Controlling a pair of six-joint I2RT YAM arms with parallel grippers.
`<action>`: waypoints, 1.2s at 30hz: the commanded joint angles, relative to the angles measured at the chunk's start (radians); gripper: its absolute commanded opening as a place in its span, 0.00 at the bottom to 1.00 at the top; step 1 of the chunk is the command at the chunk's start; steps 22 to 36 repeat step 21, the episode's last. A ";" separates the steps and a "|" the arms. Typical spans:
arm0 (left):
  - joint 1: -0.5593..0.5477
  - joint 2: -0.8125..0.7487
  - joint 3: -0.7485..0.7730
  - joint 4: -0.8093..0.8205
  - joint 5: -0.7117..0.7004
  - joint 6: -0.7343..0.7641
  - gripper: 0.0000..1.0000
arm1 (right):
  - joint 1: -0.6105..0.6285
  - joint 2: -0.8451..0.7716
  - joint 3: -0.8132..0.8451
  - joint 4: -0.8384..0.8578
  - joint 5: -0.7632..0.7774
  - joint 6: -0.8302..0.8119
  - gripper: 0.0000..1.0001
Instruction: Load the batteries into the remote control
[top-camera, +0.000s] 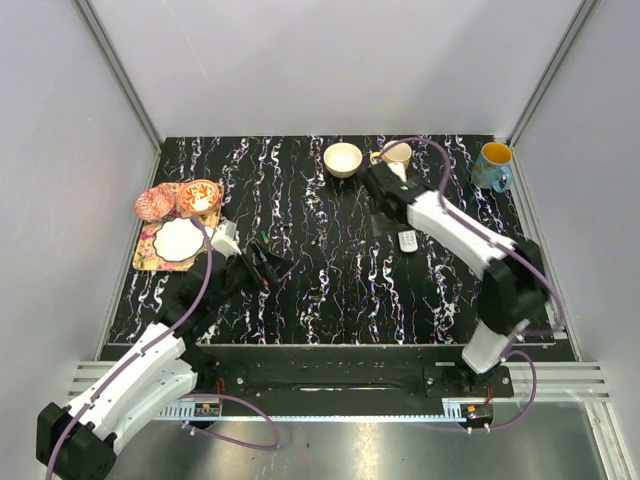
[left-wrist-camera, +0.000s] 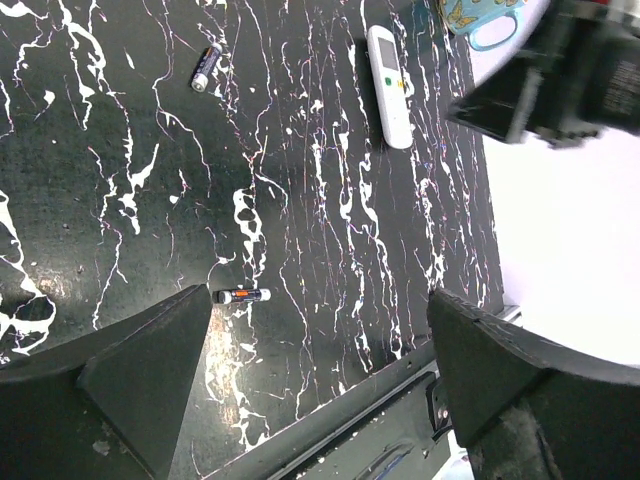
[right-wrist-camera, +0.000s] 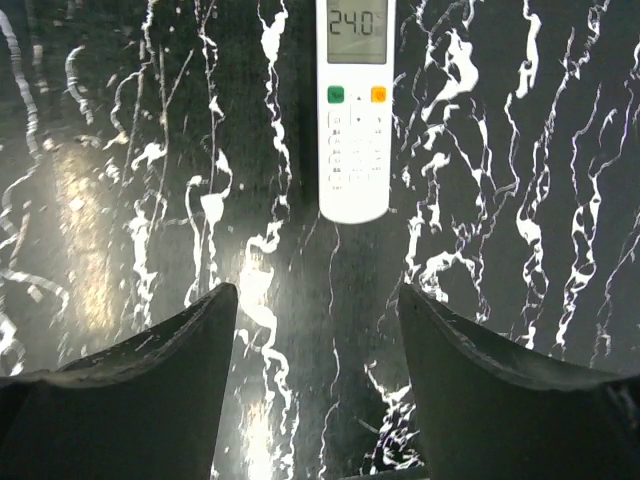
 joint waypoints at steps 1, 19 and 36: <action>-0.001 0.007 0.053 0.026 -0.036 0.024 0.96 | 0.002 -0.328 -0.200 0.172 -0.097 0.063 0.71; 0.002 0.184 0.223 -0.163 -0.192 0.131 0.99 | 0.002 -1.058 -0.910 0.664 -0.403 0.235 0.99; 0.002 0.177 0.215 -0.158 -0.187 0.149 0.99 | 0.002 -1.064 -0.912 0.673 -0.391 0.250 1.00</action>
